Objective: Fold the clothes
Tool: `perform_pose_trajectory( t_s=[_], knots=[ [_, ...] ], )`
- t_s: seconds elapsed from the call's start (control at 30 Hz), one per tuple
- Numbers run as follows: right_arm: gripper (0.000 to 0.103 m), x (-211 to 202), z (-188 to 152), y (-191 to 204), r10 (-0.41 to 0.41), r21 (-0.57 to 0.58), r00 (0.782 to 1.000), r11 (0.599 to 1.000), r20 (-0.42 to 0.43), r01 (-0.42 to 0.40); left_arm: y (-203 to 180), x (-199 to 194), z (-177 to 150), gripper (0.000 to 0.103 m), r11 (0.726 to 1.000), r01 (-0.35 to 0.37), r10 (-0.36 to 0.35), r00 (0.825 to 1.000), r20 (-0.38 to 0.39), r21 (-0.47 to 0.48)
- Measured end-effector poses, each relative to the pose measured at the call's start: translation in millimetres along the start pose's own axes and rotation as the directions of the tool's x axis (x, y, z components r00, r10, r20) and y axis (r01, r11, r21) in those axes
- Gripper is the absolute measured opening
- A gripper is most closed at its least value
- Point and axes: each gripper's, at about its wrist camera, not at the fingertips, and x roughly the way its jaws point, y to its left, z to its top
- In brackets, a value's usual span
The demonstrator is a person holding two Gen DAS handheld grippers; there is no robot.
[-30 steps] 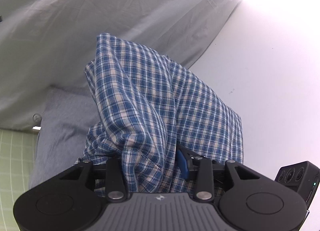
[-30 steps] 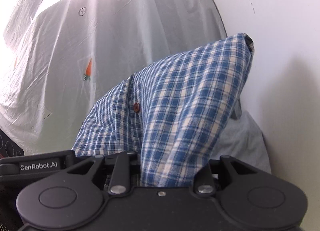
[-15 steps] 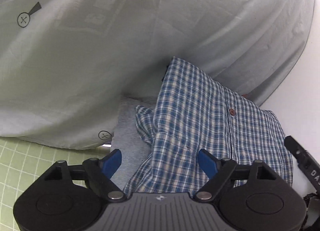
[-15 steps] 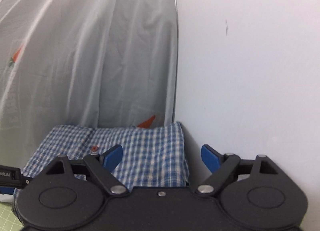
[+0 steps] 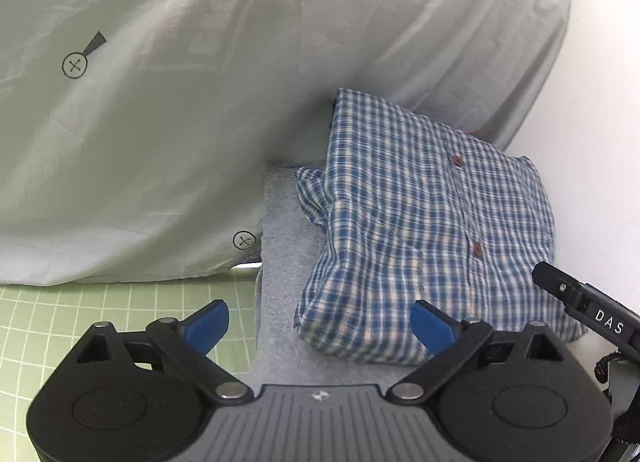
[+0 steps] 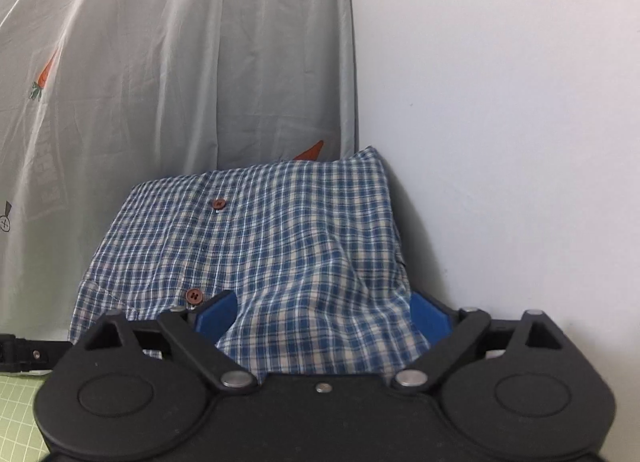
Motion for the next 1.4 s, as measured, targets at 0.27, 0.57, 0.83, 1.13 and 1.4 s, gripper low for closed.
perform_pose_trajectory(
  t_s=[0.27, 0.57, 0.83, 1.13, 1.4],
  knots=[
    [0.102, -118.2, 2.8, -4.2, 0.042, 0.063, 0.999, 0.997, -0.028, -0.041, -20.0, -101.0, -45.1, 0.103, 0.996, 0.066, -0.07, 0.996, 0.052, 0.067],
    [0.103, -205.5, -28.5, 0.9, 0.073, 0.09, 0.995, 0.994, -0.075, -0.066, -22.4, -178.9, -85.5, 0.103, 0.992, 0.069, -0.078, 0.994, 0.079, 0.11],
    [0.103, -254.7, -61.4, -4.0, 0.059, 0.085, 0.988, 0.995, -0.144, -0.047, -29.4, -207.9, -112.3, 0.103, 0.987, 0.094, -0.101, 0.994, 0.045, 0.131],
    [0.103, -293.4, -88.6, -14.6, 0.043, 0.116, 0.981, 0.993, -0.187, -0.022, -39.8, -233.3, -142.5, 0.103, 0.978, 0.126, -0.126, 0.992, -0.007, 0.166],
    [0.103, -316.7, -96.2, -21.7, 0.027, 0.124, 0.984, 0.992, -0.176, -0.005, -50.1, -247.2, -160.7, 0.103, 0.97, 0.145, -0.146, 0.989, -0.011, 0.194]
  ],
)
